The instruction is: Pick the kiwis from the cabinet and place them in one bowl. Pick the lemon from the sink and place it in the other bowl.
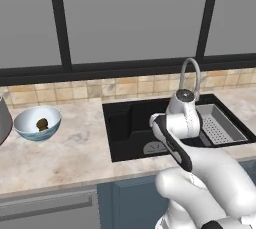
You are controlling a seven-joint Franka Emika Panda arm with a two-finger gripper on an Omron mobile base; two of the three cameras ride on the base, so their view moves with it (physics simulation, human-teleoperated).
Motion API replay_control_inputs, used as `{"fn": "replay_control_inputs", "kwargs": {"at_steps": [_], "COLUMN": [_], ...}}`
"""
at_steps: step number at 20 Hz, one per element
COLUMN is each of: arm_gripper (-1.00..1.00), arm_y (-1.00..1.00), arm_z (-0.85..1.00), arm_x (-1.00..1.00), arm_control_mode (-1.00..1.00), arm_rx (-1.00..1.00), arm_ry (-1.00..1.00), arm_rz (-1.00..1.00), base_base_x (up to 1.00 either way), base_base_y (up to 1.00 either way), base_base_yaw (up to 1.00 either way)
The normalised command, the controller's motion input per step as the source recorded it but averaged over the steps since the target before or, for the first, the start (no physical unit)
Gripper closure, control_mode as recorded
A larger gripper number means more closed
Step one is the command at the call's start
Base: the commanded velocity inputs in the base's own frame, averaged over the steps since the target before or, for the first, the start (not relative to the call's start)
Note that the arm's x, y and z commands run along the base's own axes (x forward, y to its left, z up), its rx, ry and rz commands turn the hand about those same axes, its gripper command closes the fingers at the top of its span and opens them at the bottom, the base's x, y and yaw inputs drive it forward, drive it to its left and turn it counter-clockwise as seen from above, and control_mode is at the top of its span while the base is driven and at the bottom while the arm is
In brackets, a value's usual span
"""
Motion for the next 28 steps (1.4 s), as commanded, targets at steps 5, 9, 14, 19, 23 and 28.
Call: {"fn": "replay_control_inputs", "kwargs": {"at_steps": [5,9,14,19,23,28], "arm_gripper": [1.0,1.0,1.0,1.0,1.0,1.0], "arm_y": [0.0,0.0,0.0,0.0,0.0,0.0], "arm_z": [0.0,0.0,0.0,0.0,0.0,0.0], "arm_x": [0.0,0.0,0.0,0.0,0.0,0.0], "arm_control_mode": [1.0,1.0,1.0,1.0,1.0,1.0], "arm_rx": [0.0,0.0,0.0,0.0,0.0,0.0], "arm_ry": [0.0,0.0,0.0,0.0,0.0,0.0], "arm_rz": [0.0,0.0,0.0,0.0,0.0,0.0], "base_base_x": [0.0,-0.03,-0.14,-0.12,0.0,0.0], "base_base_y": [-0.1,-0.5,-0.49,-0.62,-0.75,-0.8], "base_base_yaw": [0.0,0.0,0.0,0.01,0.05,0.07]}}
